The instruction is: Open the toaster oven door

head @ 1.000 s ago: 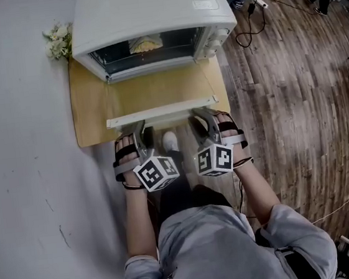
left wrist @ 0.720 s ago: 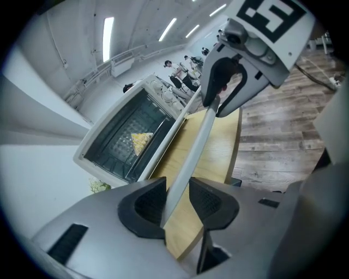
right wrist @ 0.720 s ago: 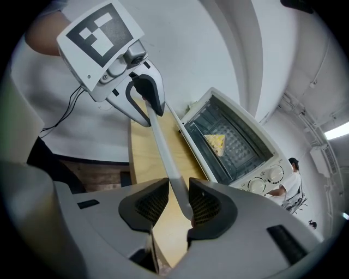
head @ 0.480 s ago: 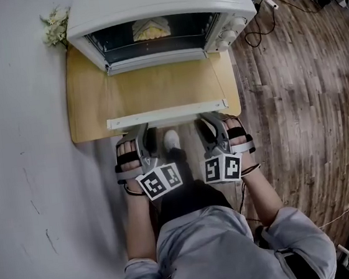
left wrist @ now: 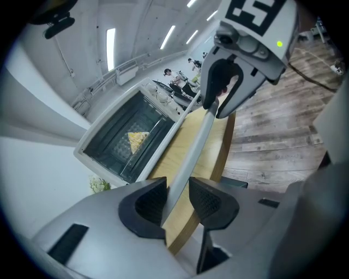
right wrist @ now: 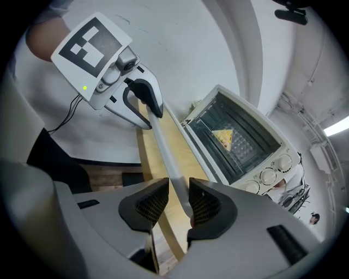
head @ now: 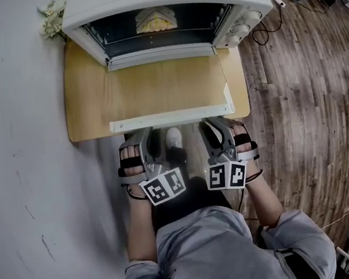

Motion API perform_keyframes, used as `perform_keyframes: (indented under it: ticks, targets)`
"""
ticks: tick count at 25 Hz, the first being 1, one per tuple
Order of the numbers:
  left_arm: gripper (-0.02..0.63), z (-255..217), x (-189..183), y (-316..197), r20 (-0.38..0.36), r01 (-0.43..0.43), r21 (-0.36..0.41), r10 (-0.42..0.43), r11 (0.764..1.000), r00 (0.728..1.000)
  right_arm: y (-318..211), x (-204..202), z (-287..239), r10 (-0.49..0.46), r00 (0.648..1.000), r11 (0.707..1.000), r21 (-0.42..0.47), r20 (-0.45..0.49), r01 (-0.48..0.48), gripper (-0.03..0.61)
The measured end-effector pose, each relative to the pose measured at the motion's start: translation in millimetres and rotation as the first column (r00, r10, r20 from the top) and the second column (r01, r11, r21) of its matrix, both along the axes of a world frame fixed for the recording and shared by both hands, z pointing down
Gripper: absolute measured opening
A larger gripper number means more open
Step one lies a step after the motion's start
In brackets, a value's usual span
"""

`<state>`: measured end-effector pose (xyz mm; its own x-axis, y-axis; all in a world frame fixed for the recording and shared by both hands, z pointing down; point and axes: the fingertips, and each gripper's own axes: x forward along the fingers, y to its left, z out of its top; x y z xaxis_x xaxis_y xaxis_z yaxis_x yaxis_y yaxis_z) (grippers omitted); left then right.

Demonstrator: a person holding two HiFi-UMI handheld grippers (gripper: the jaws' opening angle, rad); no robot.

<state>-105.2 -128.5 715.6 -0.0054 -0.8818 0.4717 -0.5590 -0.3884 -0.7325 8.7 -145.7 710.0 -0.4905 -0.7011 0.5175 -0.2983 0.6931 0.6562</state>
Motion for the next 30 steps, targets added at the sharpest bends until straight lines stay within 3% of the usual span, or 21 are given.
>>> perform_keyframes:
  ticks: [6,10,13,20,25,30]
  targets:
    - [0.123,12.8,0.8,2.6,-0.003,0.002,0.015,-0.002,1.000,1.000,4.6,0.4,14.6,-0.007,1.000,1.000,-0.011,-0.023,0.007,0.104]
    - [0.114,24.7,0.3,4.8,-0.015,0.017,0.047,-0.017,0.999,1.000,6.9,-1.0,33.0,-0.019,0.998,0.999,0.033,-0.062,0.021,0.107]
    - [0.112,26.2,0.8,4.0,-0.021,0.020,0.057,-0.019,0.998,1.000,4.9,-1.4,34.8,-0.002,0.999,0.998,0.055,-0.037,0.004,0.114]
    - [0.097,33.6,2.9,9.3,-0.019,-0.010,-0.053,0.009,0.999,1.000,10.9,-1.4,38.2,-0.001,1.000,0.997,-0.075,0.002,0.001,0.117]
    - [0.100,33.2,2.8,8.8,-0.016,0.008,-0.047,-0.009,0.999,1.000,10.2,-0.8,37.6,0.001,1.000,0.999,-0.051,-0.001,-0.001,0.120]
    - [0.100,28.6,3.5,11.2,-0.024,0.031,-0.056,-0.033,0.998,0.999,13.3,-1.6,30.0,0.015,0.999,0.995,-0.098,0.051,-0.010,0.116]
